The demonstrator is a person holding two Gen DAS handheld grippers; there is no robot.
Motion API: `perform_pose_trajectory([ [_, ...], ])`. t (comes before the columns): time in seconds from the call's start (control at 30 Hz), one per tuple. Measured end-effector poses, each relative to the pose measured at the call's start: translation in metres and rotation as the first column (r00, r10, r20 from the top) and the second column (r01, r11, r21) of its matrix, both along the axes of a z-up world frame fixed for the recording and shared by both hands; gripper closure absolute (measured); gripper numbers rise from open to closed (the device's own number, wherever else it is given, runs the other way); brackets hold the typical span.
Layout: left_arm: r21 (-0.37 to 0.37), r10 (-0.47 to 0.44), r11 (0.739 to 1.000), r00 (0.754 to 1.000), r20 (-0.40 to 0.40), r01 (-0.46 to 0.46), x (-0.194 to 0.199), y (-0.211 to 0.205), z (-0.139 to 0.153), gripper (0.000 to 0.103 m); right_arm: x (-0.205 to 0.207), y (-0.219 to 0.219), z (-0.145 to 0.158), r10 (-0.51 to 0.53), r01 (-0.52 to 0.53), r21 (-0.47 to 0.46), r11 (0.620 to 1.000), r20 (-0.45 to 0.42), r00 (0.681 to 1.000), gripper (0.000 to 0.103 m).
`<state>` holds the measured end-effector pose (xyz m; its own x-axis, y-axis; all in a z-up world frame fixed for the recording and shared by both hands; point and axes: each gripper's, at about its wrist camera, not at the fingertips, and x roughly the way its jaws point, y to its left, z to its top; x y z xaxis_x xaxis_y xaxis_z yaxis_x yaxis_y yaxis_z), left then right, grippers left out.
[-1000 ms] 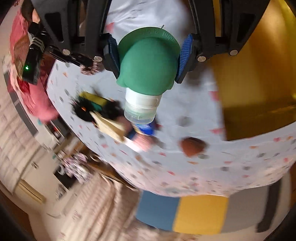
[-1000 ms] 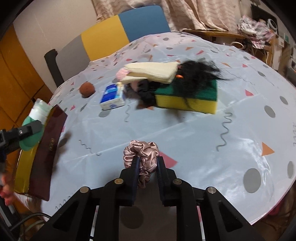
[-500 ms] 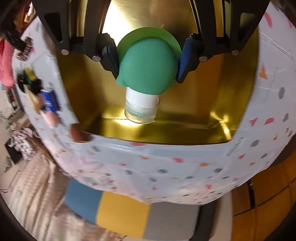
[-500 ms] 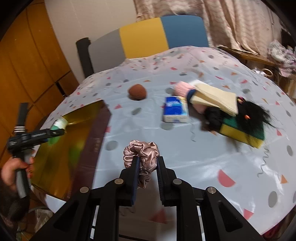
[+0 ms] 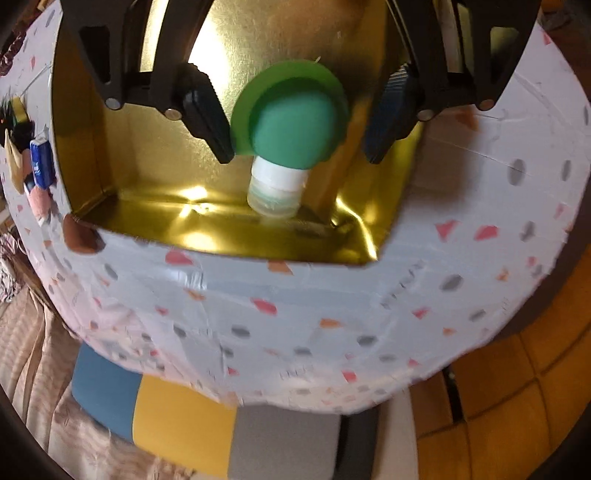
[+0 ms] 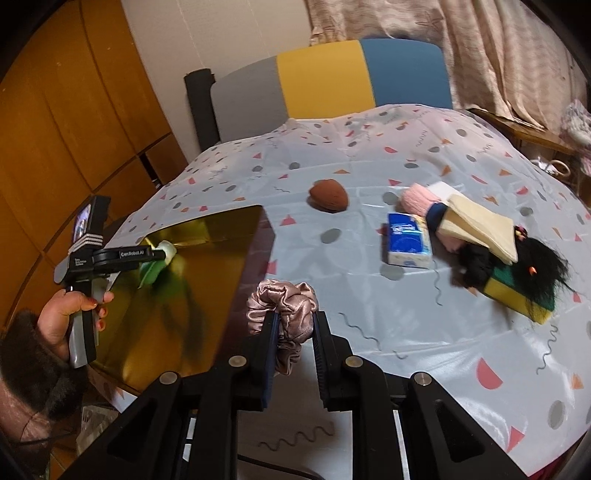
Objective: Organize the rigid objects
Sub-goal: 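Carry the green cup object and pink scrunchie into the gold tray and release both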
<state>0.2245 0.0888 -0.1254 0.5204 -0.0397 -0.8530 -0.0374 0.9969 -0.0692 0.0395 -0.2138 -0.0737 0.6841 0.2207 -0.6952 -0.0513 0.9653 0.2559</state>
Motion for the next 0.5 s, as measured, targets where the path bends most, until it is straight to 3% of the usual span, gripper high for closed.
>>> perform_pose_trajectory([
  [0.2, -0.147, 0.054, 0.988, 0.992, 0.113, -0.037, -0.040, 0.024, 0.031, 0.028, 0.018, 0.028, 0.001, 0.078, -0.077, 0.033, 0.996, -0.019, 0.997, 0.084],
  [0.3, -0.229, 0.066, 0.973, 0.991, 0.118, -0.037, -0.064, 0.032, 0.031, 0.028, 0.035, 0.054, 0.003, 0.144, -0.143, 0.046, 0.989, -0.023, 0.989, 0.084],
  [0.5, -0.274, 0.032, 0.962, 0.994, 0.106, -0.002, -0.105, 0.025, 0.019, 0.028, 0.085, 0.099, -0.004, 0.214, -0.202, 0.124, 0.972, -0.096, 0.972, 0.084],
])
